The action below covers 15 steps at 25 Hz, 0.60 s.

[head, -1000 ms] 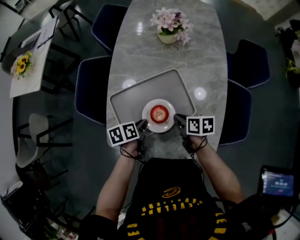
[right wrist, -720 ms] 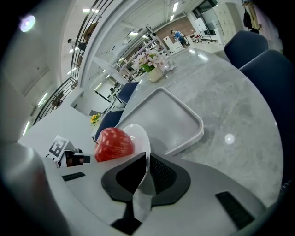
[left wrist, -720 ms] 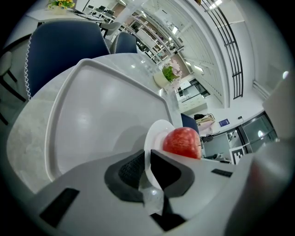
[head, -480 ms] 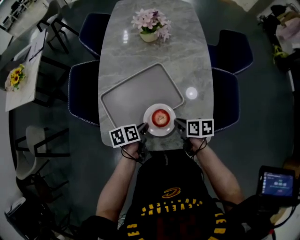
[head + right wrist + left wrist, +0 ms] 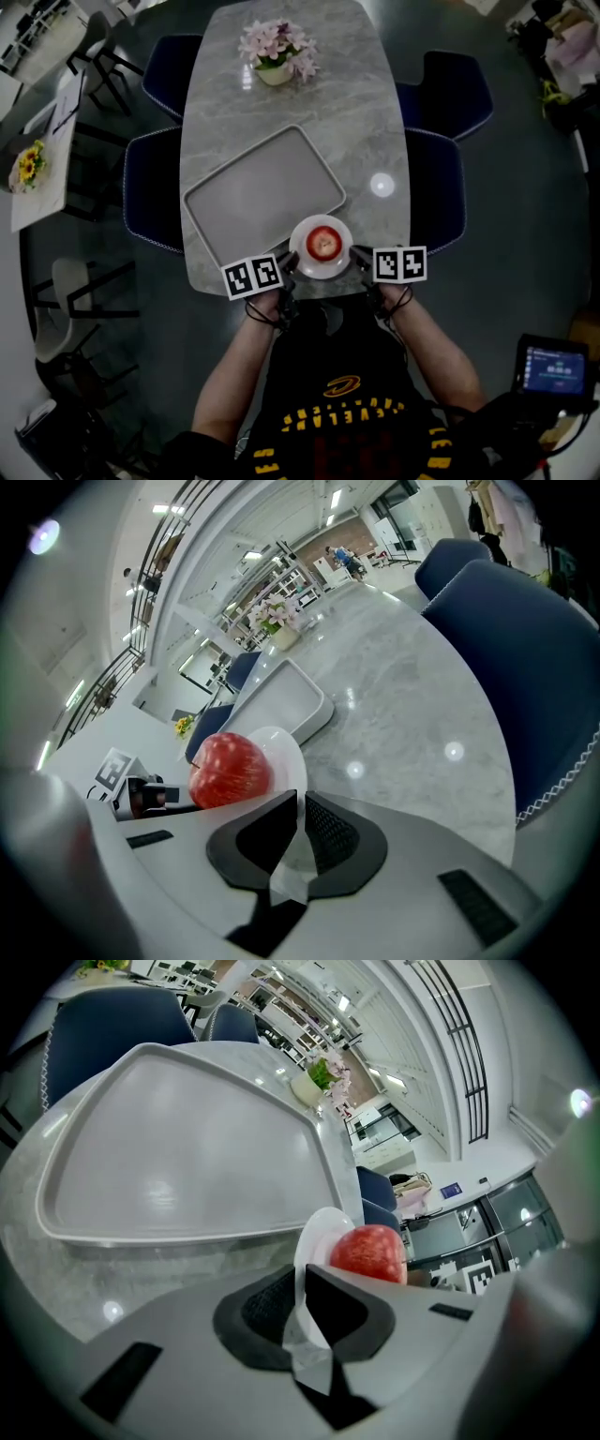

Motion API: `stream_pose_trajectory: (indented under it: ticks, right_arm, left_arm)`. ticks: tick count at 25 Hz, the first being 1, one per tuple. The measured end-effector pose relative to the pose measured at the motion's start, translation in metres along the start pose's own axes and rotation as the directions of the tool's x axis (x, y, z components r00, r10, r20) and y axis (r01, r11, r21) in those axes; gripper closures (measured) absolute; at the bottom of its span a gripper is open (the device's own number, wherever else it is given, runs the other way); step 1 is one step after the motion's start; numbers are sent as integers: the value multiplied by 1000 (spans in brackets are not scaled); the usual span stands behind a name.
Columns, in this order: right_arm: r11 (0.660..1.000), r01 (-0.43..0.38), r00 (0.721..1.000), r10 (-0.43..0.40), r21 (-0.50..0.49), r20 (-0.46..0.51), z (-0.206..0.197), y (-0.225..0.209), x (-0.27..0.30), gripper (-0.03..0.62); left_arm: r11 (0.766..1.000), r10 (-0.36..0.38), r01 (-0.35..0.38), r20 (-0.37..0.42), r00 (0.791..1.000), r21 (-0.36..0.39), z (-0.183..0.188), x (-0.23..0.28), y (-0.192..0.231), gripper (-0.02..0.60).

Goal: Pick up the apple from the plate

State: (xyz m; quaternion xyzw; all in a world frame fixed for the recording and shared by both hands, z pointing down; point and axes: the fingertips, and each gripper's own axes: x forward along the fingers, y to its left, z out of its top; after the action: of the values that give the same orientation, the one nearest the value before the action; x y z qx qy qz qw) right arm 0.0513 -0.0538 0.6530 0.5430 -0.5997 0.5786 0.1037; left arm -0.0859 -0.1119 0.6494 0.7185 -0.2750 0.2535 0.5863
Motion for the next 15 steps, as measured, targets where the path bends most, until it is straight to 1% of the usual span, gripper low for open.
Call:
stream_pose_trajectory:
  ticks: [8,13,15]
  right_arm:
    - [1000,-18,1000,18,-17,-4,16,-43,-30,559]
    - [999,-17,1000,16,-28,-15,45,-78,-44,559]
    - [999,-18,1000,18,-30,-15,48,-88,-47,559]
  left_arm:
    - [1000,18,-18,20,1000,-21,-18,33,-39,543]
    - [999,22,-20,30,999,-40,-14,67,-69,543]
    - [999,21,-19,39,999,-40,-18,76,-74,543]
